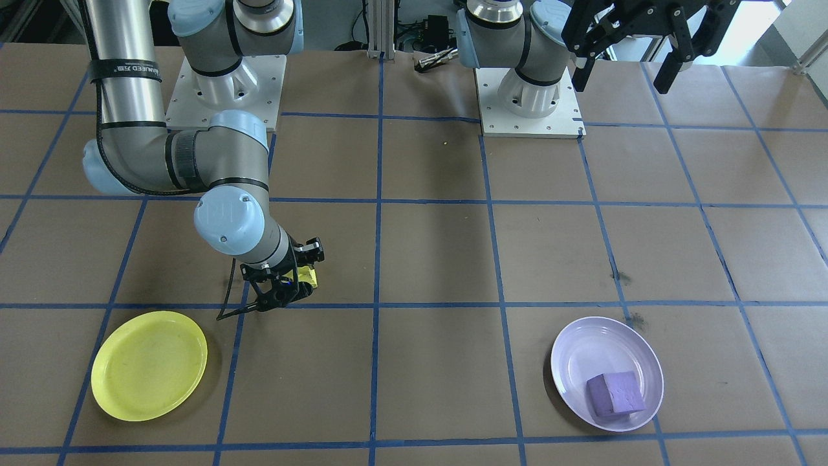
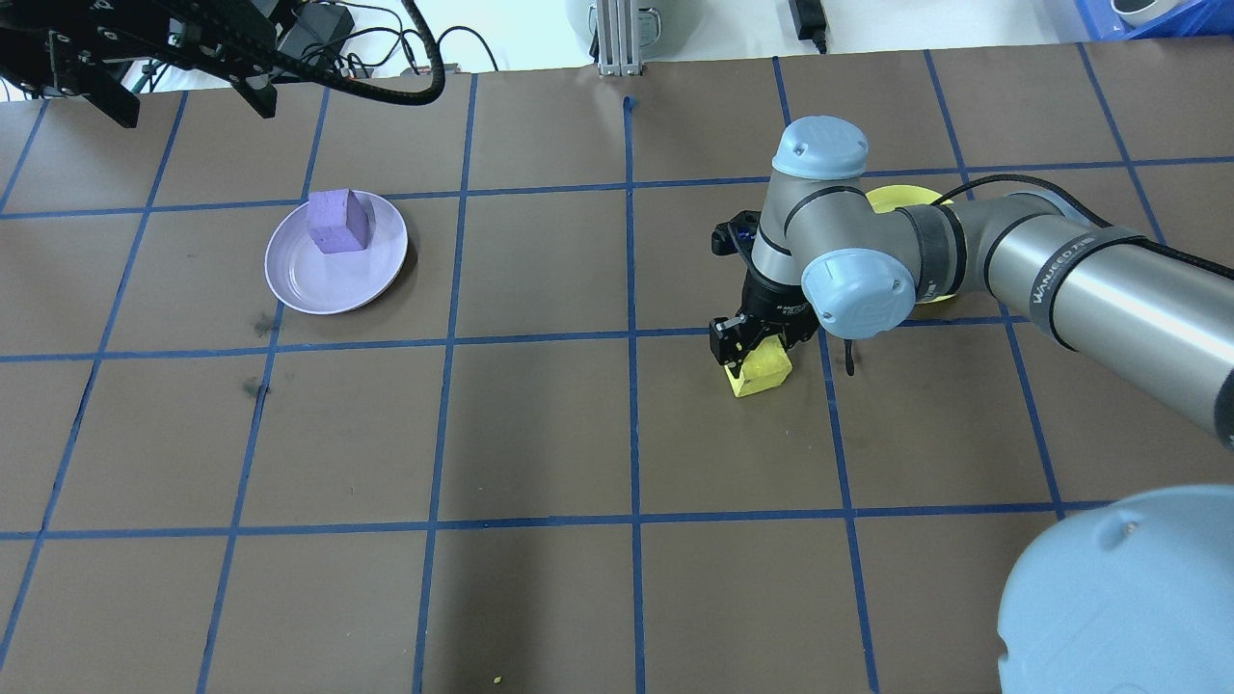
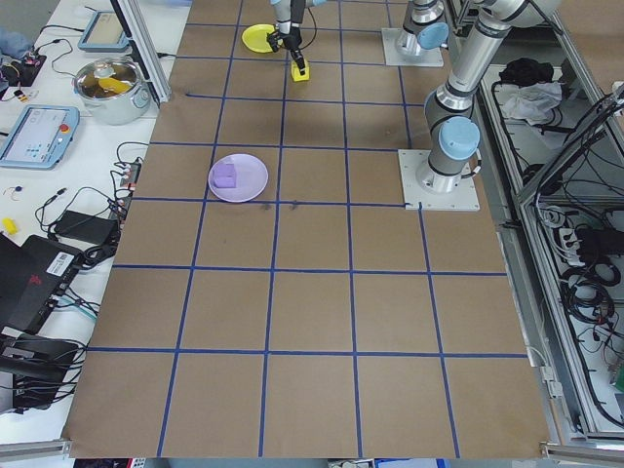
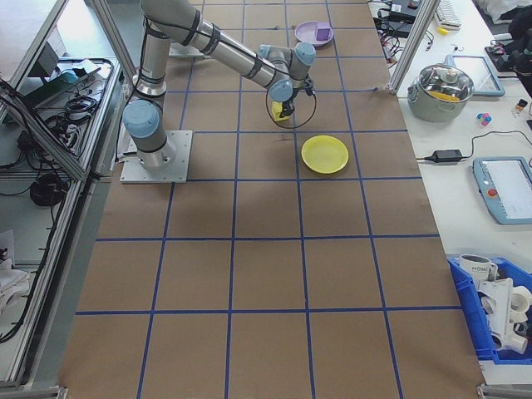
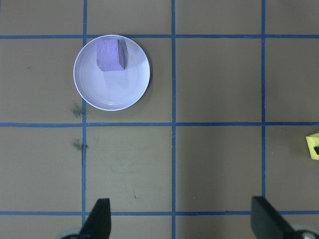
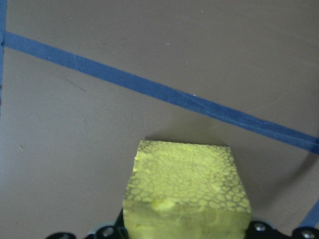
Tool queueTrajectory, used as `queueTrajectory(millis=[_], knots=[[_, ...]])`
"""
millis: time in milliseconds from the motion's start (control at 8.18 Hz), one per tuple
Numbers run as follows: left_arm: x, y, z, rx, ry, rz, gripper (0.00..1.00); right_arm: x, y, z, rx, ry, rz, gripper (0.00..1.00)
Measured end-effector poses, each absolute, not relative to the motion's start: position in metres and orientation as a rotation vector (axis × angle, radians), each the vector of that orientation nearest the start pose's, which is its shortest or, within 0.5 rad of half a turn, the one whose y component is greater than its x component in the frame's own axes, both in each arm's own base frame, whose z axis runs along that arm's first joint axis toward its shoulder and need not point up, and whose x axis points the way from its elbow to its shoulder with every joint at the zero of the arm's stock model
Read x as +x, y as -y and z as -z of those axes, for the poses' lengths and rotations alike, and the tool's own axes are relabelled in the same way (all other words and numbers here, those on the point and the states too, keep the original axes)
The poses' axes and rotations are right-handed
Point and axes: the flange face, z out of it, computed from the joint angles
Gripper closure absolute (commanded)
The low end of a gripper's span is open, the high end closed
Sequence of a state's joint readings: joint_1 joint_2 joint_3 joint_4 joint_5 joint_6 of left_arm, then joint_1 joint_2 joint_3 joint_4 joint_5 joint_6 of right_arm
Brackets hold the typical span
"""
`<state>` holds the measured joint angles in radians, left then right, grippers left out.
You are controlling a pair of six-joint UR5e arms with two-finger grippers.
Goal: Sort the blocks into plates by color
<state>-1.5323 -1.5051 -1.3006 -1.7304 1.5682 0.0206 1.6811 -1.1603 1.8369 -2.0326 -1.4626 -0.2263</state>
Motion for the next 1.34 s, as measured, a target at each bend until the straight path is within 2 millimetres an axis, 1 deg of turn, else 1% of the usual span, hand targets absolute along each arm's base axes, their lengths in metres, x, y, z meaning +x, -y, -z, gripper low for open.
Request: queueTrajectory(millis=[122,244,367,489,611,733,856,978,1100,1222,1344], knots=[[-0.116,0.463,-0.635,-0.027,-3.127,0.275,0.0,0.203,0.536,-0.196,-0.491,-2.973,-0.291,1.0],[-0.116,0.463,-0.635,-0.027,-3.128,0.274,0.0,0.202,0.541,-0.213,-0.494,-2.986,-0.244,1.0],[-0.116,0.463,-0.635,-0.027,-3.128,0.273,0.0,0.197,0.55,-0.244,-0.498,-3.016,-0.182,1.0],[-0.116,0.463,-0.634,-0.026,-3.127,0.272,0.0,0.188,0.561,-0.281,-0.529,-3.073,-0.102,1.0],[-0.116,0.463,-0.634,-0.026,-3.126,0.272,0.0,0.174,0.575,-0.308,-0.575,-3.12,-0.029,1.0],[-0.116,0.463,-0.634,-0.026,-3.125,0.272,0.0,0.142,0.592,-0.325,-0.581,-3.149,0.026,1.0],[-0.116,0.463,-0.634,-0.026,-3.125,0.27,0.0,0.102,0.608,-0.328,-0.581,-3.161,0.052,1.0],[-0.115,0.463,-0.634,-0.027,-3.126,0.271,0.0,0.073,0.622,-0.319,-0.615,-3.16,0.071,1.0],[-0.115,0.463,-0.634,-0.027,-3.126,0.27,0.0,0.057,0.636,-0.303,-0.642,-3.155,0.107,1.0],[-0.115,0.463,-0.634,-0.028,-3.125,0.27,0.0,0.048,0.647,-0.283,-0.656,-3.15,0.129,1.0],[-0.115,0.462,-0.634,-0.028,-3.124,0.271,0.0,0.044,0.653,-0.263,-0.669,-3.143,0.115,1.0]])
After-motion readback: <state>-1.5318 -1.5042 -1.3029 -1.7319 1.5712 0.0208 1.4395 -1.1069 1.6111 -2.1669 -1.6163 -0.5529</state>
